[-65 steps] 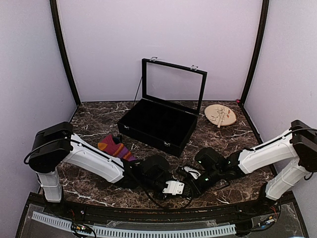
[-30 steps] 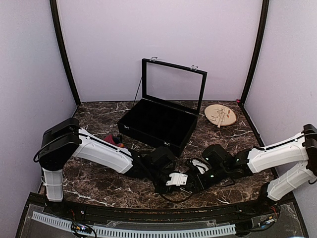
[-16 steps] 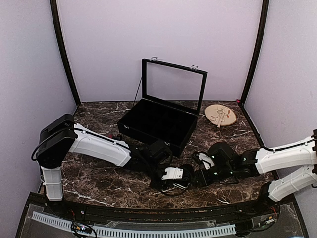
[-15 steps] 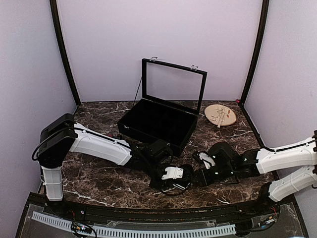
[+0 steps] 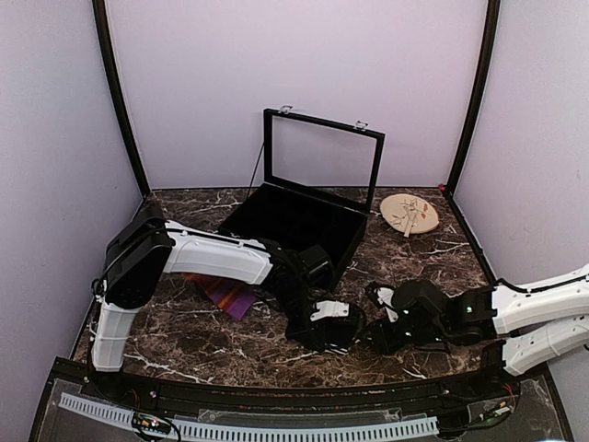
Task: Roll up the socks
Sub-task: Roll the sock at the center of the board.
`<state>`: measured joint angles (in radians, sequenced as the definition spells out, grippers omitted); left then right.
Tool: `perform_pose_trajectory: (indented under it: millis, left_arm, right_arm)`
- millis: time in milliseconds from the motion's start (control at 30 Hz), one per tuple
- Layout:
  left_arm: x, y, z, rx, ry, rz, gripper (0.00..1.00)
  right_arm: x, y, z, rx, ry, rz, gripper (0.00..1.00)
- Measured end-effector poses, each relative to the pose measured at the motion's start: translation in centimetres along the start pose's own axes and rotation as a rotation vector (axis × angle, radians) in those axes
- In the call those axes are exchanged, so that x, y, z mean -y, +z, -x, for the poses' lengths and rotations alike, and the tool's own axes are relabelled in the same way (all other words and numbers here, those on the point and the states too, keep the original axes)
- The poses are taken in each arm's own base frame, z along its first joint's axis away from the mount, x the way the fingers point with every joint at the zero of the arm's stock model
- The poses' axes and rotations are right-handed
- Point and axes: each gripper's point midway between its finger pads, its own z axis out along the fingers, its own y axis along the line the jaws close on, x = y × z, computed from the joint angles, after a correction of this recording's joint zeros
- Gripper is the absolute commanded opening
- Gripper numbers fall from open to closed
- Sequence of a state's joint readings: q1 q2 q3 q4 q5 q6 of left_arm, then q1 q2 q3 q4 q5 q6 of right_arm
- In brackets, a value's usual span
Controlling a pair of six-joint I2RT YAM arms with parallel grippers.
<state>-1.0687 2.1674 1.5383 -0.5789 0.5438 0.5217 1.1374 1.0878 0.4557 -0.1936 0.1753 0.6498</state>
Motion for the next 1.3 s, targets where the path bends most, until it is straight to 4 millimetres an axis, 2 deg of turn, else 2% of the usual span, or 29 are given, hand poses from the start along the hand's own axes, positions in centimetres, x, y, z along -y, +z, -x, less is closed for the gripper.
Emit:
perform_pose_trajectory:
  millis: [333, 600, 967, 1300]
  left_arm:
    - [0.2, -0.1, -0.2, 0.000, -0.123, -0.153, 0.00]
    - [0.4, -0.2, -0.4, 0.002, -0.179, -0.221, 0.00]
    - [0.5, -0.2, -0.4, 0.001, -0.226, -0.274, 0.00]
    - [0.8, -0.3, -0.7, -0.007, -0.247, -0.295, 0.00]
  right_arm:
    - [-0.4, -0.6, -1.1, 0.042, -0.124, -0.109, 0.54]
    - [-2.9, -0.6, -1.2, 0.060, -0.259, -0.135, 0.54]
    - [-5.7, 1.0, -2.8, -0.007, -0.460, -0.153, 0.54]
    - [-7.3, 2.2, -2.4, -0.032, -0.599, -0.181, 0.54]
